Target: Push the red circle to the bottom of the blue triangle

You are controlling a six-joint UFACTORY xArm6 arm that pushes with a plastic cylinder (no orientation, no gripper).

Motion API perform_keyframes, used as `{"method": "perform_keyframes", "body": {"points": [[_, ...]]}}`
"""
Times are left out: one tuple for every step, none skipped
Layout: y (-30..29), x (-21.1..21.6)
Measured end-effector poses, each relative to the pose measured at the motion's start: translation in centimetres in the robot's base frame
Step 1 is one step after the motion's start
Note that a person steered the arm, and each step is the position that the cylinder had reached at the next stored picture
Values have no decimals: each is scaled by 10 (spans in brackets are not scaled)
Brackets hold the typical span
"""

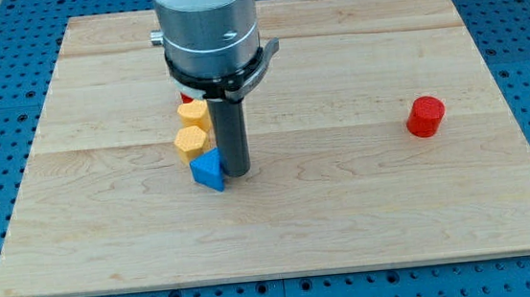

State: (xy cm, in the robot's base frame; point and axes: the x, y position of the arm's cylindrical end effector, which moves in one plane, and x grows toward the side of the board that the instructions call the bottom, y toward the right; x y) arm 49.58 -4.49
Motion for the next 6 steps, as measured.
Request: {"method": "perform_keyframes", "body": {"points": [[-7,3],[-20,3],[14,4],[63,-80],[150,-171],[249,-147]]}}
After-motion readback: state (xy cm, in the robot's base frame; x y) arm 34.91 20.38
